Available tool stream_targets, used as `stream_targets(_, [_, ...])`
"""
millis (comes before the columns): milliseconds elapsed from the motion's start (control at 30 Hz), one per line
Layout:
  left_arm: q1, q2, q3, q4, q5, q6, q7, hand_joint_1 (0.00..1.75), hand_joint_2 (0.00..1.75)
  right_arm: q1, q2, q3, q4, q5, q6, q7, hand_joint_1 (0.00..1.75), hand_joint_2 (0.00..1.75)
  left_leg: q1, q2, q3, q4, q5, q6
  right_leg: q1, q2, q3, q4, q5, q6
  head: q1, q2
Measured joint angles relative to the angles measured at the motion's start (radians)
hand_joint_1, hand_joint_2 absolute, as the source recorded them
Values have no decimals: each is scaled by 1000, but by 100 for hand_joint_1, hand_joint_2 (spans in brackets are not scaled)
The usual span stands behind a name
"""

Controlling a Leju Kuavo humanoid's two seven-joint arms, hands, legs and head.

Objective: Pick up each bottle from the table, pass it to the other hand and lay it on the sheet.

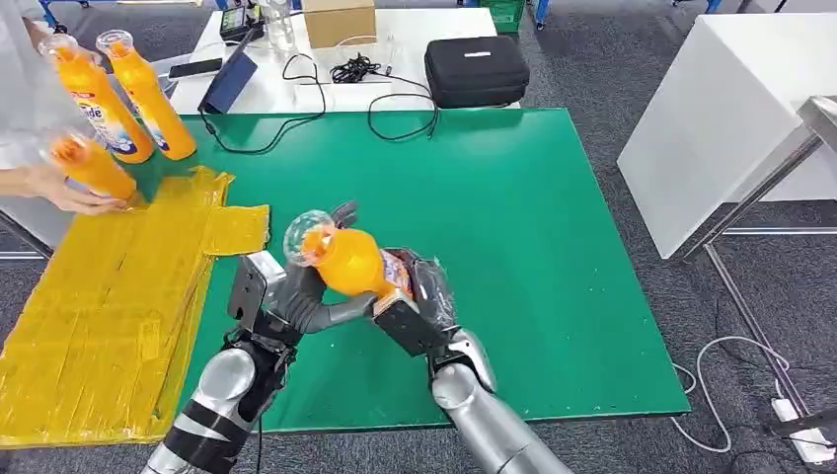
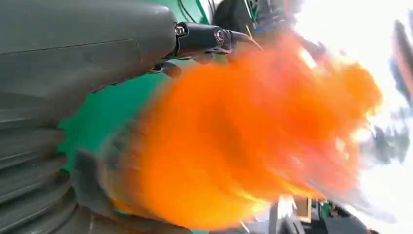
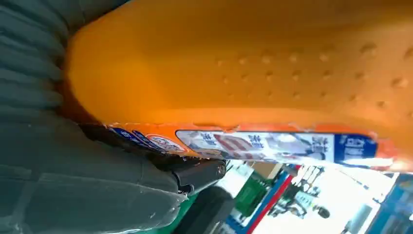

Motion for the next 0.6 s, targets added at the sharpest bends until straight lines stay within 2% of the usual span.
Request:
stream_targets(200, [-7,2,-5,3,13,2,-7,0,175,-32,32,57,82,32,-15,4,175,175,0,0,0,0,0,0,0,0,-1,0,0,0,0,0])
stream_targets(567, [-7,7,-5,9,33,-2,-12,0,175,-73,40,84,148,23,-13,9,175,175,0,0,0,0,0,0,0,0,-1,0,0,0,0,0])
stream_targets(600, [-7,7,-5,9,36,-2,-13,152,175,-75,41,85,152,22,-13,8,175,175,0,0,0,0,0,0,0,0,-1,0,0,0,0,0])
